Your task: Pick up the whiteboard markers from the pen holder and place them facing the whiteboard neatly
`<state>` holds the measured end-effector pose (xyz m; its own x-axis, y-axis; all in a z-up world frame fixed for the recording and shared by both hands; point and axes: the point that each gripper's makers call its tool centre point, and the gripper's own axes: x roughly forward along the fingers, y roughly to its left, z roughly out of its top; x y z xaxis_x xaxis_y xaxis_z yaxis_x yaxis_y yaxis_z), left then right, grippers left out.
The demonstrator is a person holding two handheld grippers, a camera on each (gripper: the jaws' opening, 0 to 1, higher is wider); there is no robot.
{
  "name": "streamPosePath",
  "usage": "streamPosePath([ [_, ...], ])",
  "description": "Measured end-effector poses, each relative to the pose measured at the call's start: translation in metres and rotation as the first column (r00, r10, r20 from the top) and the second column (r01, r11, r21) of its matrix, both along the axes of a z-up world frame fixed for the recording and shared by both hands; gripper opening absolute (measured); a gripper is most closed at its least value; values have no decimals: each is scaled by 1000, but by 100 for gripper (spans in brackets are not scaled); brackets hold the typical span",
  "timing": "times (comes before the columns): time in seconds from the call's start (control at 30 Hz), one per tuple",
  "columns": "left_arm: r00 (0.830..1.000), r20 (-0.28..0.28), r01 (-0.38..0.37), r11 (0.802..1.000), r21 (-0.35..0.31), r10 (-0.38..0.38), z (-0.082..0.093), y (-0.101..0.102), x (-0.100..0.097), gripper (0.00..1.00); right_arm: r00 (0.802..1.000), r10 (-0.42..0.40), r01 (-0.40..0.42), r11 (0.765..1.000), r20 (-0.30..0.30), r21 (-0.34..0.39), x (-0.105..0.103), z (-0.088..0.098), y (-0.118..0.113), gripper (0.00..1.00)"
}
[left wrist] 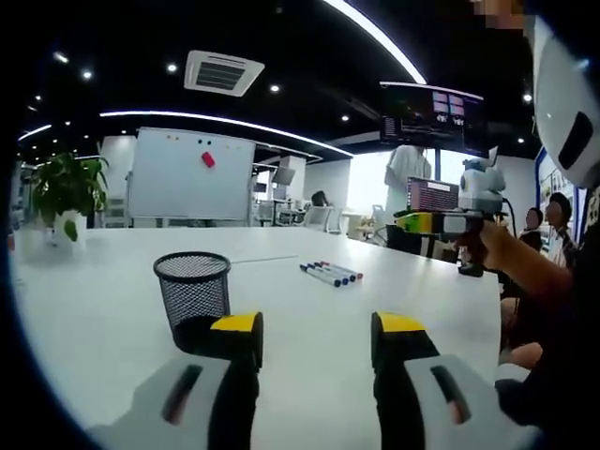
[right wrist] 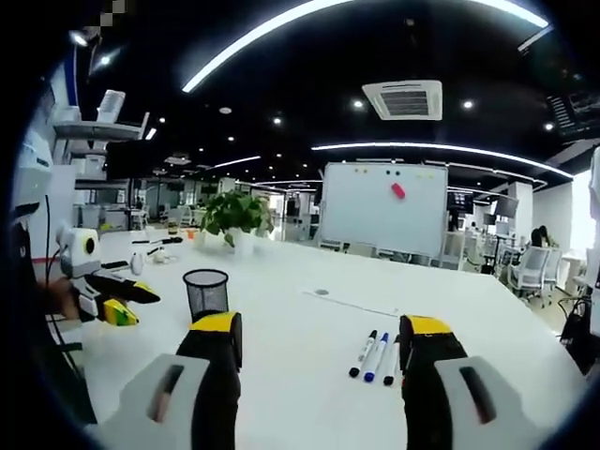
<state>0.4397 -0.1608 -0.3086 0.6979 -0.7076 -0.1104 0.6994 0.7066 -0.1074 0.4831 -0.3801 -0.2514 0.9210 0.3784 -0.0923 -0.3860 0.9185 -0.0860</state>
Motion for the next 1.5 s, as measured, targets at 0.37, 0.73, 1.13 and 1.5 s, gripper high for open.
streamPosePath([
  [0.37,1000,-18,-11,1000,-18,11,-4,2,-2,49,999,-36,36,999,-12,28,-5,-19,-8,69],
  [0.73,1000,7,-12,999,-31,12,1,3,0,48,999,-46,46,999,-4,-3,-11,-24,-10,67],
  [1.13,999,8,-42,998,-47,43,3,7,4,49,1000,-18,19,1000,24,-22,-19,-25,-3,67],
  [1.5,1000,-15,-6,999,-40,6,-2,-2,1,49,1000,-24,24,1000,18,7,-23,-26,-3,66],
])
